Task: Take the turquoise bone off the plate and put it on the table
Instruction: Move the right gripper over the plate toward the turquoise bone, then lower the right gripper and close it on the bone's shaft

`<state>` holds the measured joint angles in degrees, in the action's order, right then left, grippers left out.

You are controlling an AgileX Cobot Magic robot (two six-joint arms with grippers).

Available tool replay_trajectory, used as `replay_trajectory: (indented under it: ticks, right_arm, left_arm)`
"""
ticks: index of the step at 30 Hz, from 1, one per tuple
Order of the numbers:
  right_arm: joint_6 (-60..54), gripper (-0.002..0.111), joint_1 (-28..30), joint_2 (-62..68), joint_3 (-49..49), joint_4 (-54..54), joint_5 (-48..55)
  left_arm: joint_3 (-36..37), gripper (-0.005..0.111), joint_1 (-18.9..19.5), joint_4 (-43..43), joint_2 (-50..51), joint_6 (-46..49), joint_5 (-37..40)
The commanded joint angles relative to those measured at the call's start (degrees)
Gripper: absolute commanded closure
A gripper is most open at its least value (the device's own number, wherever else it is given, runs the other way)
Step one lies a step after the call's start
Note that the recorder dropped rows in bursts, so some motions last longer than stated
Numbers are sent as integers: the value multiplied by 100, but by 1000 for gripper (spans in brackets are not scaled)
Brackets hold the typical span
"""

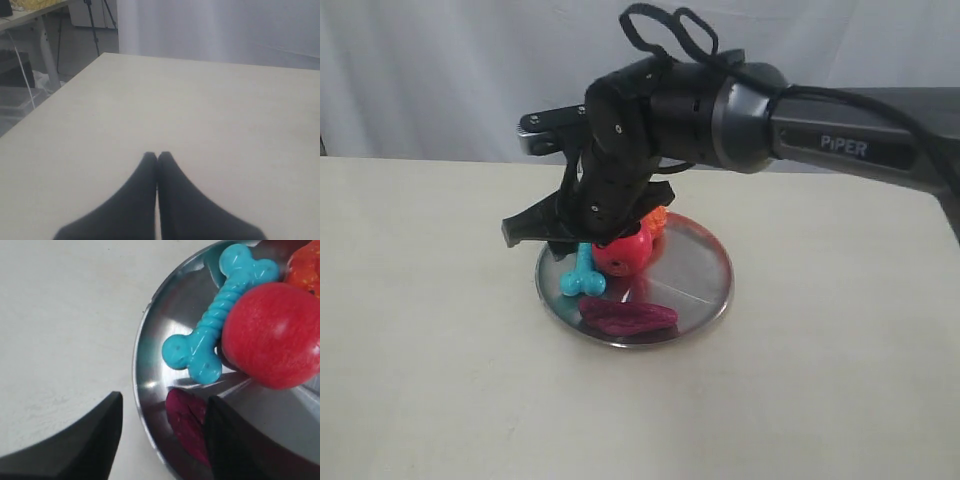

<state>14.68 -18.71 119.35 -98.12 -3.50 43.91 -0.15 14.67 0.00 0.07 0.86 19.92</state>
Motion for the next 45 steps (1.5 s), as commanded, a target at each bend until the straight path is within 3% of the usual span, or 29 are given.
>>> replay_trajectory:
  ticks: [1, 7, 17, 21, 32, 45]
  right_arm:
    - [-519, 59, 190, 232, -42, 550, -629]
    - [-978, 59, 200, 734, -637, 924, -798]
    - [-925, 59, 200, 2190, -2917, 932, 193]
    - [-437, 59, 213, 2648, -3567, 277, 558]
    - [-59, 59, 605, 2767, -3643, -21, 1276]
    - [-59, 63, 605, 3058, -3643, -22, 1023]
  left_arm:
    - [15, 107, 1, 0, -7, -24, -31]
    - [15, 107, 1, 0, -7, -24, -31]
    - [15, 107, 1, 0, -7, -24, -31]
    - [15, 107, 1, 0, -7, -24, -31]
    - [15, 107, 1, 0, -7, -24, -31]
    - [15, 107, 1, 0, -7, -24, -31]
